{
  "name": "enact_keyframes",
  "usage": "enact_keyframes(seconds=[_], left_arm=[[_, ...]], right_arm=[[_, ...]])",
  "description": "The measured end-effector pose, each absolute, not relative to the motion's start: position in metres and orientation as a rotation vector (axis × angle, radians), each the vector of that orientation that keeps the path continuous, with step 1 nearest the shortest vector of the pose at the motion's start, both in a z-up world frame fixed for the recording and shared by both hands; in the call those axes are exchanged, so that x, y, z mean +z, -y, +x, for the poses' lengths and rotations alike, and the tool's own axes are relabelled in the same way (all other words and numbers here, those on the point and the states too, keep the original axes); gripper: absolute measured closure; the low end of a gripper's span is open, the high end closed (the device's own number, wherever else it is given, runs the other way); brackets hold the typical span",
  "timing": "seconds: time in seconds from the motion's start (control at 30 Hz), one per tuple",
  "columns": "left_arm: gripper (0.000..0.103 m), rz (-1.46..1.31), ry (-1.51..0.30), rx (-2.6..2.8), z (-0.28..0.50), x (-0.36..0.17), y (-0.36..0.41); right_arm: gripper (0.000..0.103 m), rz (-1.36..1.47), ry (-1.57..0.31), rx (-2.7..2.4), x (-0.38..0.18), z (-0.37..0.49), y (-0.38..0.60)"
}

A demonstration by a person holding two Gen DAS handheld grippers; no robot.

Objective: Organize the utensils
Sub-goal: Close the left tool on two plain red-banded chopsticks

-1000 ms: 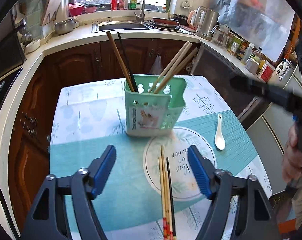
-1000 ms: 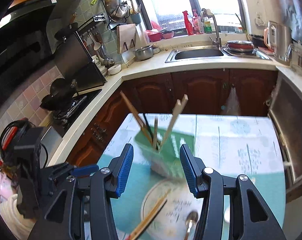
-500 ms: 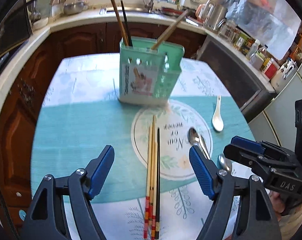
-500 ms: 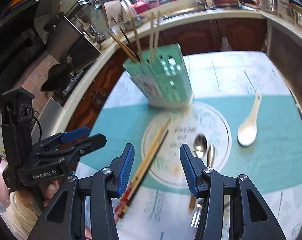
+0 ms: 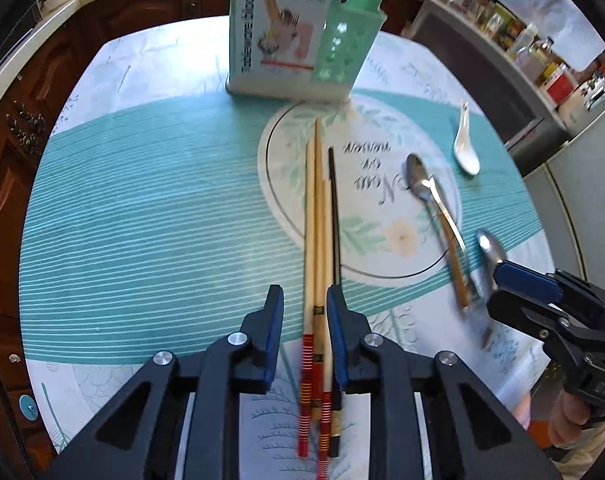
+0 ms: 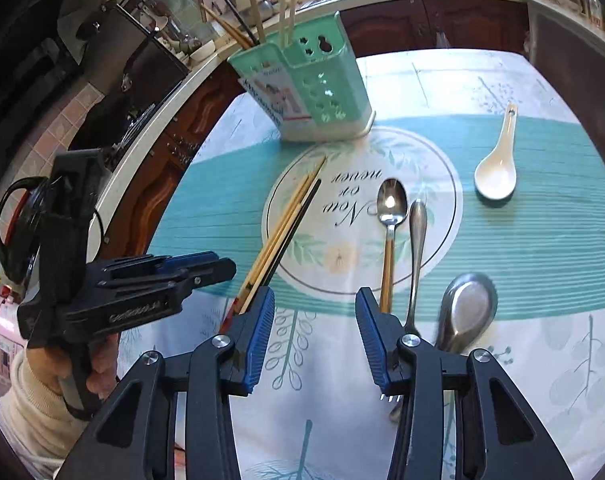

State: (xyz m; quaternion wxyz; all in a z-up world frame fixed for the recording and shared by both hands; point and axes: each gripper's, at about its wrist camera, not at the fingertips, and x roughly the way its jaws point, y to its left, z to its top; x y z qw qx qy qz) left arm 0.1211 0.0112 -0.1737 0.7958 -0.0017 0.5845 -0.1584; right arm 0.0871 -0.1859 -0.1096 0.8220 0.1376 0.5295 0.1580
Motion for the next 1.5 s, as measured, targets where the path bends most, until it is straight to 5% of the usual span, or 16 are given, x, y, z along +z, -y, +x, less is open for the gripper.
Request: enact_keyframes(seconds=[1.5], left_arm=[[0.084, 0.130, -1.405, -0.446, 0.128, -0.191, 0.034]], right_arm=[[0.061, 0.298, -1.179, 0.373, -0.130, 0.085, 0.180]])
